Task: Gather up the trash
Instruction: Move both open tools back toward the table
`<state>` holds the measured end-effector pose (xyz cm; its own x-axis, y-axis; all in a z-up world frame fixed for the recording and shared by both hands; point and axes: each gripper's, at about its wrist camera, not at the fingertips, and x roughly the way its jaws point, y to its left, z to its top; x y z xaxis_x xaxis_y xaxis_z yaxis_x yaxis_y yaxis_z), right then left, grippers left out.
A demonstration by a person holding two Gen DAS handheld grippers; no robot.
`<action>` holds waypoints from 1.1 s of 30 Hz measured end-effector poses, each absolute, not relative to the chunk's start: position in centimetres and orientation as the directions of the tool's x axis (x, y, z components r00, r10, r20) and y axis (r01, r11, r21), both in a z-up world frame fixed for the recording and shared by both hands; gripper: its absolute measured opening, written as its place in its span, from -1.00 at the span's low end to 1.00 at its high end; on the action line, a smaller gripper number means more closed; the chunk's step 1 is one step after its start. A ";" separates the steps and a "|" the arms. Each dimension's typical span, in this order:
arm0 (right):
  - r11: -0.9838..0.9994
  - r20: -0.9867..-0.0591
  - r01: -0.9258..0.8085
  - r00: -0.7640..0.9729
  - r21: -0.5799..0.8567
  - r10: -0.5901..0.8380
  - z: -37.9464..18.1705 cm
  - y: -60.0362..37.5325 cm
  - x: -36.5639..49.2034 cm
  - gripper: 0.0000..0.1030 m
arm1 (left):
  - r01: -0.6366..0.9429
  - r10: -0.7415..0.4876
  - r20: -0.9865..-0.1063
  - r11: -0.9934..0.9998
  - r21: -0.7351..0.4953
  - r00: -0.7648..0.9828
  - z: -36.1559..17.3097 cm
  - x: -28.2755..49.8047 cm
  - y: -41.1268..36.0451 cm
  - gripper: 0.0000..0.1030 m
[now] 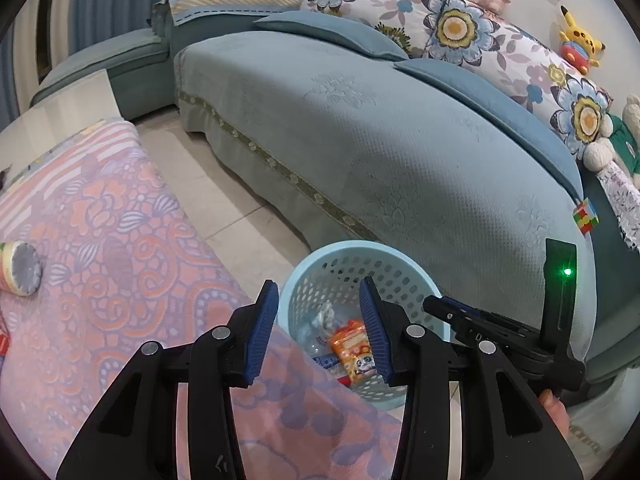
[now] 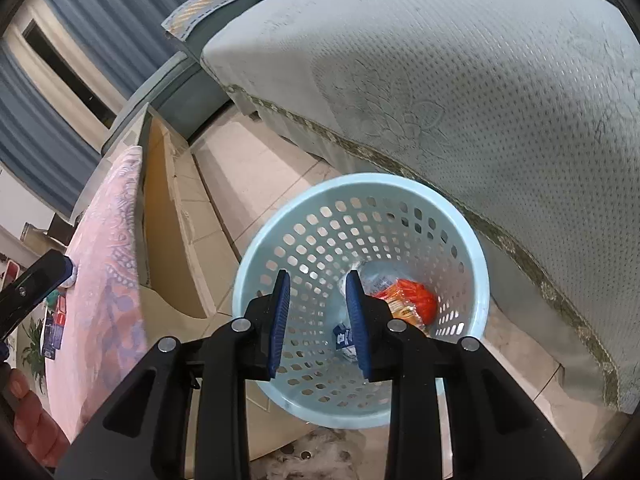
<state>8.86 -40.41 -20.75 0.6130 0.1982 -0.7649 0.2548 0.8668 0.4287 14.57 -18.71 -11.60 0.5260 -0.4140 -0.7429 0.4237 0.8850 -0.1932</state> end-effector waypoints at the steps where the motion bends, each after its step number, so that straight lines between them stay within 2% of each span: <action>1: 0.869 -0.762 0.249 0.616 0.429 0.199 -20.5 -40.3 8.8 -0.50 | 0.423 -0.416 -0.741 0.885 -0.196 0.527 -11.5 14.5 -18.6 -0.21; 10: 0.909 -0.687 0.097 0.688 0.406 0.234 -15.2 -36.4 8.4 -0.50 | 0.410 -0.408 -0.694 0.895 -0.176 0.593 -7.5 12.6 -14.7 -0.20; 17: 0.916 -0.572 -0.118 0.748 0.383 0.335 -8.5 -29.0 8.7 -0.49 | 0.300 -0.334 -0.626 0.940 -0.163 0.705 -3.0 10.1 -5.8 -0.09; 20: 0.913 -0.543 -0.213 0.748 0.347 0.381 -6.4 -24.1 9.0 -0.35 | 0.211 -0.261 -0.609 0.965 -0.155 0.749 -2.0 9.1 -0.4 -0.03; 22: 0.908 -0.533 -0.279 0.739 0.313 0.411 -5.6 -20.5 9.1 -0.19 | 0.134 -0.196 -0.604 0.980 -0.147 0.772 -1.8 8.6 3.6 0.03; 25: 0.895 -0.536 -0.356 0.716 0.270 0.447 -5.2 -15.7 9.2 -0.18 | 0.027 -0.115 -0.609 0.988 -0.153 0.785 -2.3 7.8 9.6 0.07; 29: 0.857 -0.562 -0.453 0.654 0.246 0.507 -6.1 -8.5 10.1 -0.04 | -0.133 0.010 -0.643 0.981 -0.143 0.766 -4.1 7.3 17.5 0.07; 33: 0.818 -0.604 -0.532 0.584 0.220 0.542 -7.8 -1.6 10.7 0.11 | -0.236 0.061 -0.690 0.958 -0.163 0.721 -6.9 7.3 23.0 0.07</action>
<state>10.71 -1.63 -7.79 0.5844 0.5420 -0.6039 -0.5317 0.8180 0.2197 7.34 22.95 -6.90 0.7215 0.0610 -0.6897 -0.2363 0.9580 -0.1626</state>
